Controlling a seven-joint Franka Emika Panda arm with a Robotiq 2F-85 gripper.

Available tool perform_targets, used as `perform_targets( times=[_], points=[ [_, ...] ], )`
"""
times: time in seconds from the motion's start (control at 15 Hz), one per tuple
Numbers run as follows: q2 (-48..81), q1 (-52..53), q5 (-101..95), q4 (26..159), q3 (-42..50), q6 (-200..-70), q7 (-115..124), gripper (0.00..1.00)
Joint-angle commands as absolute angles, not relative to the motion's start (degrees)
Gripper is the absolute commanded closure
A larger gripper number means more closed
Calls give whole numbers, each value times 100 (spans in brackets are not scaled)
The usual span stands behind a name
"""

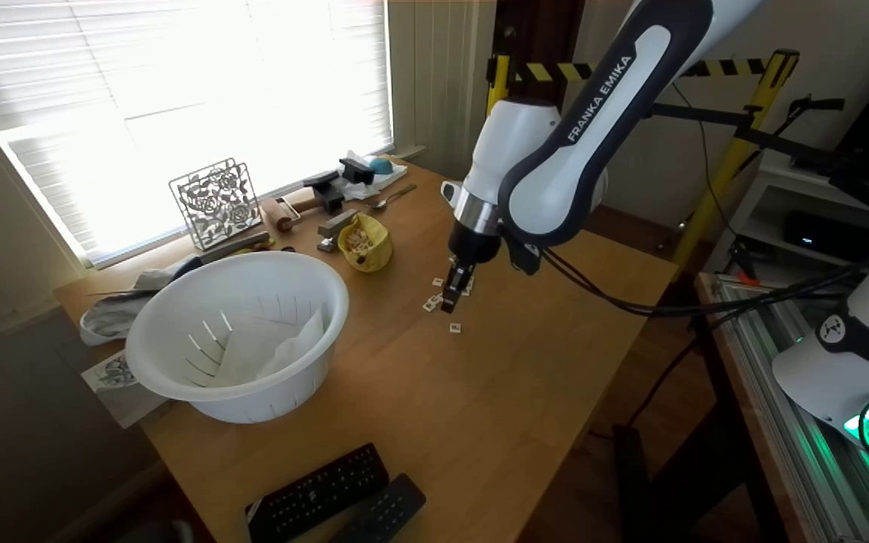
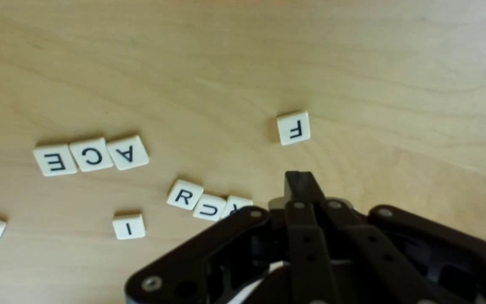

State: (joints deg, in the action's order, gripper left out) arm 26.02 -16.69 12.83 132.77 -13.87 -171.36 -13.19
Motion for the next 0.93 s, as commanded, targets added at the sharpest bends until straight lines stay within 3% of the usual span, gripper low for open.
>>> perform_targets(
  times=[0.0,0.87],
  points=[
    [2488,-1769,1196,13193,-1318,-17086,-1384,100],
    [3264,-1953,782,12531,-1119,-17159,-2036,100]
  ],
)
